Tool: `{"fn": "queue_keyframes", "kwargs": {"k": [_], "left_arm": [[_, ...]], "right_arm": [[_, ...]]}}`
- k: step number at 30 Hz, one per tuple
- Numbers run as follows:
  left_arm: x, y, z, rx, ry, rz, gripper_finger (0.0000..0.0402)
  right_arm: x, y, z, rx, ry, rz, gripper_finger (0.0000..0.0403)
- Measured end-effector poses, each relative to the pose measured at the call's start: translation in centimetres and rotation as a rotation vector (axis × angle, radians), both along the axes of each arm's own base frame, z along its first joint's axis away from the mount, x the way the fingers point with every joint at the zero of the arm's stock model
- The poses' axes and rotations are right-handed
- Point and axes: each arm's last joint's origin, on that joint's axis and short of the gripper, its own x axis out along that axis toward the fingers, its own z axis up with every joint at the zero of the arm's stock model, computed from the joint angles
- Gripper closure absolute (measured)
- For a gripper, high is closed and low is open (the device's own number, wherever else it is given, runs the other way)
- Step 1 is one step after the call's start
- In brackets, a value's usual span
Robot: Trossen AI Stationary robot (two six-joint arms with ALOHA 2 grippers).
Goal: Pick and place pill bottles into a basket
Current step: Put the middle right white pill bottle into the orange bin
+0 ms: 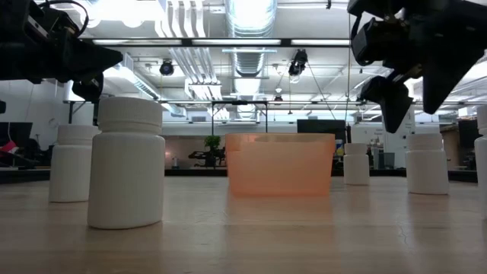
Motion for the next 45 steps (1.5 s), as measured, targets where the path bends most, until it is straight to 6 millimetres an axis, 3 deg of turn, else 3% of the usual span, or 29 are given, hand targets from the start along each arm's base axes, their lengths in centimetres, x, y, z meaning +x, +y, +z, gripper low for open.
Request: {"fn": "queue_keyframes", "kwargs": {"k": [45], "left_arm": [[0.0, 0.0, 0.0, 0.000, 0.000, -0.001, 0.0402]], "right_arm": [[-0.8, 0.4, -2.9, -0.018, 0.004, -0.001, 0.0074]]}}
